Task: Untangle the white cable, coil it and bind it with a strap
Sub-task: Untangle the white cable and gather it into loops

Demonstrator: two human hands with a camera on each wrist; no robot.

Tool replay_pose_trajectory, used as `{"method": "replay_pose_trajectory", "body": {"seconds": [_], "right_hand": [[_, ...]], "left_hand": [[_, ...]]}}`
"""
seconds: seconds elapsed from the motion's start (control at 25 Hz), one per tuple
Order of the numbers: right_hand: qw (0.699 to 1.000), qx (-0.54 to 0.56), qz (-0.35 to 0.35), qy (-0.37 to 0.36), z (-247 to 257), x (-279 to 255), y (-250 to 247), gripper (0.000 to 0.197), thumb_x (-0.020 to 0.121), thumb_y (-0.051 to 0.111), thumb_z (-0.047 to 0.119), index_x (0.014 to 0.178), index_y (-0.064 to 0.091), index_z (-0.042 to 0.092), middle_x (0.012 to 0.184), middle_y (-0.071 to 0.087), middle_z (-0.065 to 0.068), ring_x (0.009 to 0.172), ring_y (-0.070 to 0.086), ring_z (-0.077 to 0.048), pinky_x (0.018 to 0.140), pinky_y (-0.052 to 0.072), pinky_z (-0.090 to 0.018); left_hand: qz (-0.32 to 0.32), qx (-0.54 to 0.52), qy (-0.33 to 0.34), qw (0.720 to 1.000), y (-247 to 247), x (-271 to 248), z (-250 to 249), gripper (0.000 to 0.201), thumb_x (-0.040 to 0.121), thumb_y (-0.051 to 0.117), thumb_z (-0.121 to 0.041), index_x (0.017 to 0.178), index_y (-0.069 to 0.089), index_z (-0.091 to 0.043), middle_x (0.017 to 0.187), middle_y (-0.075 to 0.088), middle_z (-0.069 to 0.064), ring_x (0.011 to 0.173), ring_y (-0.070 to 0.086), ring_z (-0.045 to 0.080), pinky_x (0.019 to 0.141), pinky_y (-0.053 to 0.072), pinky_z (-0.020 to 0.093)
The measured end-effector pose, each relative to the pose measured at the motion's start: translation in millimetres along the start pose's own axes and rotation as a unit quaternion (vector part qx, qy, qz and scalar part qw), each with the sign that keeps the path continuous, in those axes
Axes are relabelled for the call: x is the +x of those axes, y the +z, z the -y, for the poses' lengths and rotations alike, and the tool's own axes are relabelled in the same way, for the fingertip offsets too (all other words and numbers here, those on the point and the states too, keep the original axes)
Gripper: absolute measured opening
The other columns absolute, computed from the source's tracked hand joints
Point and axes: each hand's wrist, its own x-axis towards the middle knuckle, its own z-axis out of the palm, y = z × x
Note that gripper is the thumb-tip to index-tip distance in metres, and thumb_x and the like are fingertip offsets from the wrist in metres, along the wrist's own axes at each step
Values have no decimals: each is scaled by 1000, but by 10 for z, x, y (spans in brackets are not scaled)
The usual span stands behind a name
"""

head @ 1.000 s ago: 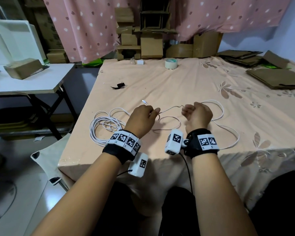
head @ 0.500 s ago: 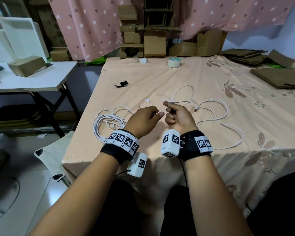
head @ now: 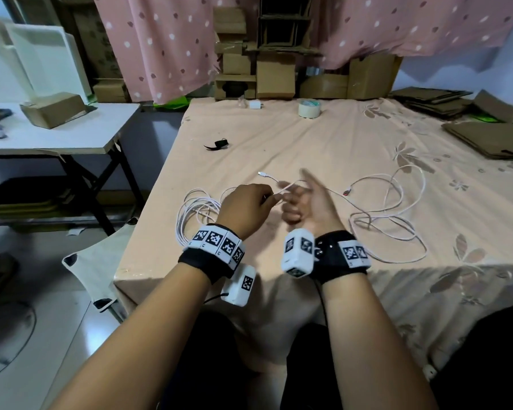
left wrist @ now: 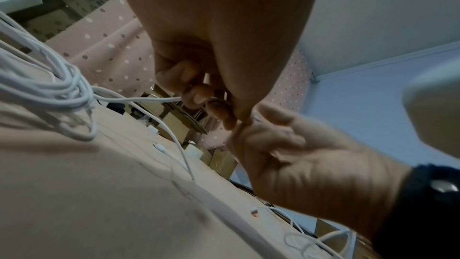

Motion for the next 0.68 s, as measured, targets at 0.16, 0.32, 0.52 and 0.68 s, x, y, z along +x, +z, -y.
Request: {"method": "replay_pose_trajectory", "body": {"seconds": [0.16,0.32,0.52,0.68], "right_hand": [[996,-9,4,-91,29,51,153,24,106,47,14,85,56,6,44,31,8,34,28,-3,33,24,-15],[931,280,-67,-226,446,66,-102,18,106,48,13,91,56,6,51,41,4,38,44,-8,39,38,-18],[996,-86,-15,-2,114,61,-59,33,97,60,42,79,62,14,58,53,1,38,40,-9,36,28,-15],[971,-203,122,16,-147,-65,261,18,95,55,13,104,68,5,66,61,-6,46,51,-11,40,37,-18]], "left_hand": [[-10,79,-4,997,19,-68,21,34,100,48,-43,78,55,-18,75,63,-2,80,58,26,57,33,33],[33,68,-45,996,-52,-125,322,33,99,51,-43,83,63,-17,82,66,-1,83,58,25,66,46,35],[42,-40,-41,997,47,-80,360,32,98,57,-31,75,61,-9,68,60,5,72,55,28,66,44,40],[38,-52,-35,997,50,-116,323,31,97,54,-27,75,60,-6,67,60,9,70,56,31,64,42,41]]}}
